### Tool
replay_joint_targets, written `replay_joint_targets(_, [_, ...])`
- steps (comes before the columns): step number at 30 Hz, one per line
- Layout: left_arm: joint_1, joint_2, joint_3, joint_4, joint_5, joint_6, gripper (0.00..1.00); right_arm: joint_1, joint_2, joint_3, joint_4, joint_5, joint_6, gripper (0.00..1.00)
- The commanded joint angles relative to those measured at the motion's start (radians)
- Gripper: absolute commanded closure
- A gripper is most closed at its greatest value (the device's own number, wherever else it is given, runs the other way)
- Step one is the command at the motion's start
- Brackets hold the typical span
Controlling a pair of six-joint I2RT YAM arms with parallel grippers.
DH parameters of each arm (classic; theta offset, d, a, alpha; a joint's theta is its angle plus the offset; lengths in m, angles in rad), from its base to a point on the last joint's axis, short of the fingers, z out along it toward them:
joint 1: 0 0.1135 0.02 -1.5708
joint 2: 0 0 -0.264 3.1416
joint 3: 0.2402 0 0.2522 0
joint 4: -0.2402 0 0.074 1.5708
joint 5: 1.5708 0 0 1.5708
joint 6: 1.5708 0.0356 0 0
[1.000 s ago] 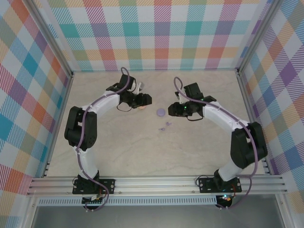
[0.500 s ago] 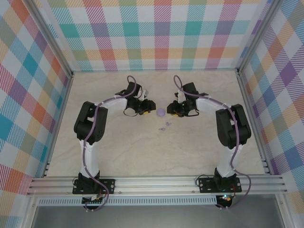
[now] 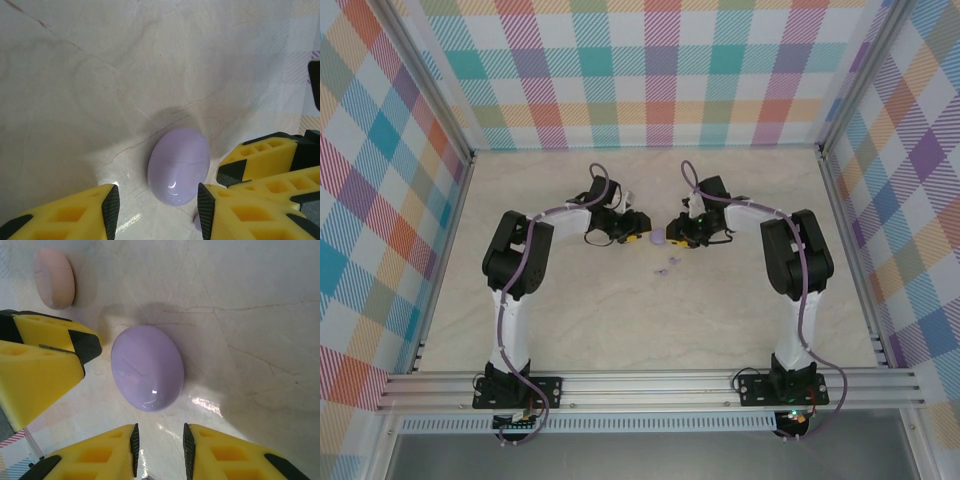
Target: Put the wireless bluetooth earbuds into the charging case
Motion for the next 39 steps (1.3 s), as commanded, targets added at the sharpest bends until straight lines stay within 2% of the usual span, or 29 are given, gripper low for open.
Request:
replay_joint_targets(1, [-0.01, 0.031, 0.005, 0.022, 0.042, -0.008, 0.53, -0.005, 0.027, 0.039, 0.02, -0.025, 0.013, 0.7])
replay_joint_targets(14, [-0.013, 0.079, 0.022, 0.033, 0.113, -0.014, 0.55, -0.006, 0.077, 0.072, 0.022, -0.042, 0.018, 0.72])
replay_joint_targets(23, [-0.023, 0.11, 0.048, 0.037, 0.154, -0.024, 0.59, -0.006, 0.103, 0.079, 0.021, -0.047, 0.014, 0.78])
replay_joint_targets(39, [-0.033, 0.083, 0.059, 0.062, 0.173, -0.057, 0.64, -0.007, 0.118, 0.085, 0.023, -0.065, 0.014, 0.82])
